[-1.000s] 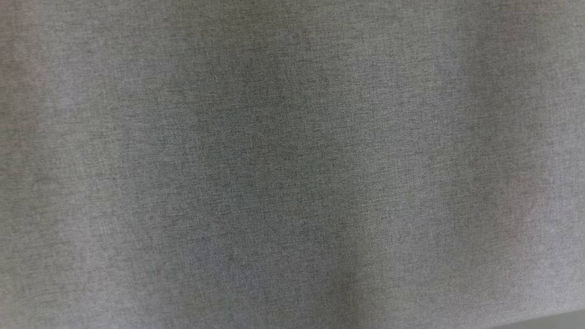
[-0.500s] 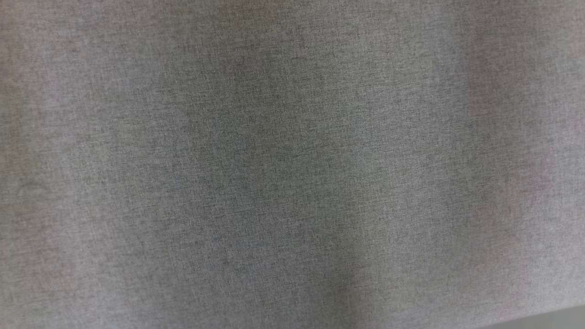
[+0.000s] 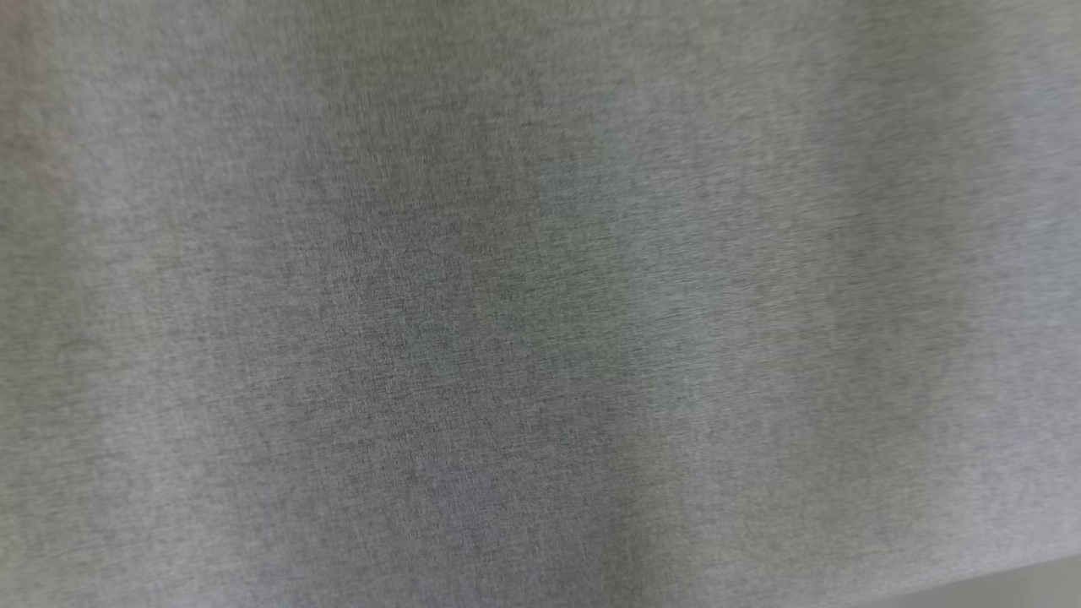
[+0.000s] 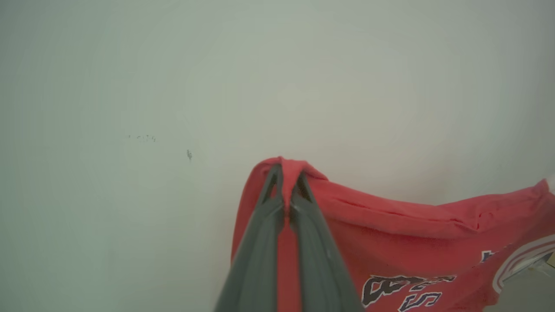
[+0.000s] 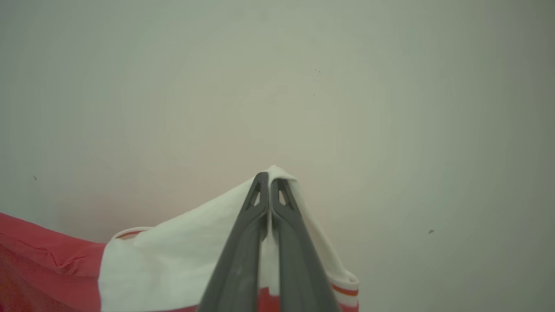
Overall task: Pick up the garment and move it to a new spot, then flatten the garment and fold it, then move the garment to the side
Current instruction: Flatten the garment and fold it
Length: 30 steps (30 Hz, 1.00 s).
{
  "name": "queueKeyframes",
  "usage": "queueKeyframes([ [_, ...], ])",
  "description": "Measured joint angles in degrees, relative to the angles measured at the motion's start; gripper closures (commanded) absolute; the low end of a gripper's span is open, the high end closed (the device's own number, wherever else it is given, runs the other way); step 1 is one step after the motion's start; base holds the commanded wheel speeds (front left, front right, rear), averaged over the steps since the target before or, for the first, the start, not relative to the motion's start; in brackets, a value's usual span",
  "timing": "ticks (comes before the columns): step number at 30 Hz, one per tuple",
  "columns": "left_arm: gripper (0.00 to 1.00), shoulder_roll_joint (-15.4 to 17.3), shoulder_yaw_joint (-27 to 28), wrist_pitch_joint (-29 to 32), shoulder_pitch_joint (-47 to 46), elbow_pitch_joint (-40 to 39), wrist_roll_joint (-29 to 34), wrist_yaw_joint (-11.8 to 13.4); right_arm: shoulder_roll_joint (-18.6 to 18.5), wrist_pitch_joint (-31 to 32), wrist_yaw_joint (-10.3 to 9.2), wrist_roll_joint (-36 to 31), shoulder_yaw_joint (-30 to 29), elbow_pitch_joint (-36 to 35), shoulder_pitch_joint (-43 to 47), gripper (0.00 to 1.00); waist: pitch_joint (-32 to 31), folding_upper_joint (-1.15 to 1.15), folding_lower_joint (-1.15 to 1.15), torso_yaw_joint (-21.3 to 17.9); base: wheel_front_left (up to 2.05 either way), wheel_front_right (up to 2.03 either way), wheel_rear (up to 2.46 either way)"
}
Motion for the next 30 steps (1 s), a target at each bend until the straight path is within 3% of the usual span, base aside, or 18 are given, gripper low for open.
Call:
queueKeyframes([
  [8,1.0,5.83,-0.68,-4.86,21.89,-7.84,-7.4,0.0,-2.38,-2.3,0.0,9.84,5.98,-12.93,22.41,1.0,-6.14,0.0,-0.01,-0.8,0.0,0.0,0.0],
  [13,1.0,7.5,1.54,-6.13,37.92,-15.04,-9.83,1.09,-6.83,-3.45,0.01,13.46,7.79,-22.28,37.76,1.0,-10.73,0.0,-0.01,-1.12,0.0,0.0,0.0],
  [23,1.0,7.23,10.95,-6.38,74.2,-39.19,-8.78,9.82,-11.52,-4.33,0.05,17.14,4.52,-35.17,67.51,1.0,-19.07,-0.01,-0.02,-0.83,0.0,0.0,0.0],
  [30,1.0,5.87,15.59,-6.39,94.31,-48.75,-7.98,12.28,-10.05,-4.66,0.07,17.06,-1.74,-39.44,87.53,1.0,-24.15,-0.01,-0.02,-0.41,0.0,0.0,0.0],
])
